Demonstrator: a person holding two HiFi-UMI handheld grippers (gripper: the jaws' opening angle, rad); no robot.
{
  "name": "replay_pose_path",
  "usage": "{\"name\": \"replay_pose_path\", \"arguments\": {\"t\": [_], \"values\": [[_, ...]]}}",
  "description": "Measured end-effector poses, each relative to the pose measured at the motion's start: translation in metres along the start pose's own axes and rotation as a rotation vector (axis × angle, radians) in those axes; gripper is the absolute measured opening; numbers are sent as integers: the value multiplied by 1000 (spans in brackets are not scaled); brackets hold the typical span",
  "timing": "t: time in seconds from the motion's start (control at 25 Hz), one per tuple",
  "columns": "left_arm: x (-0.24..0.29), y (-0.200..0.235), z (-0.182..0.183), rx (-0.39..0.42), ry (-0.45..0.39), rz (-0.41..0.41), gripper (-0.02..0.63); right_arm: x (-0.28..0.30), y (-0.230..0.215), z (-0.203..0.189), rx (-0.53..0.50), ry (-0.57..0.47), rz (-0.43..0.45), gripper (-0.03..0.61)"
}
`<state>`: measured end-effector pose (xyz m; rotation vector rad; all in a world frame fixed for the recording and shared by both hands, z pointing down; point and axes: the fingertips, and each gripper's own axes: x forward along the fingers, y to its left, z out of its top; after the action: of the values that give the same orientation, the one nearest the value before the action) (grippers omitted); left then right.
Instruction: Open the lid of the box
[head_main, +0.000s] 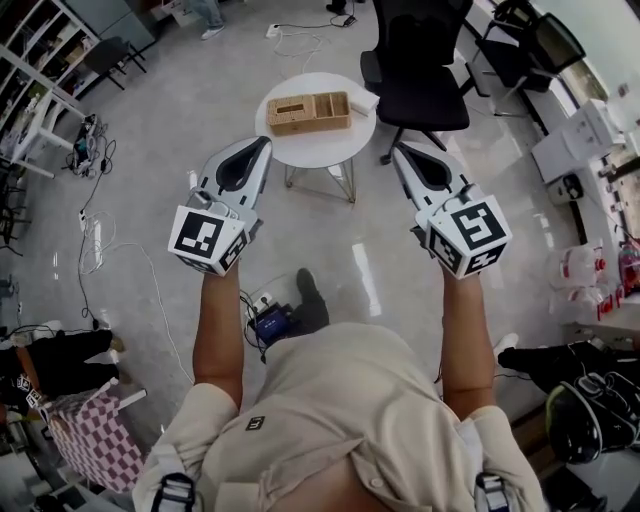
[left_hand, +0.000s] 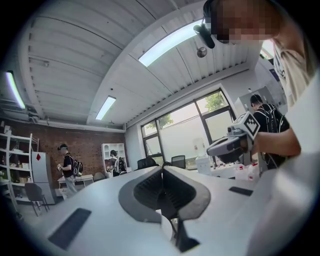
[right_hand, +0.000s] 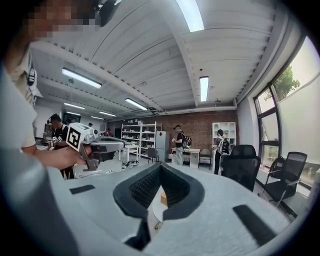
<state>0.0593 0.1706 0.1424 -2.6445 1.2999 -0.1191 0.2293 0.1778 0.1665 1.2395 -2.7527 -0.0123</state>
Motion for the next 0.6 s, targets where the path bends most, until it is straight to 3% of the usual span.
{"name": "replay_pose_path", "arguments": {"t": [0.6], "values": [[82, 154, -45, -39, 17, -84, 14, 164, -39, 8, 26, 43, -64, -9]]}}
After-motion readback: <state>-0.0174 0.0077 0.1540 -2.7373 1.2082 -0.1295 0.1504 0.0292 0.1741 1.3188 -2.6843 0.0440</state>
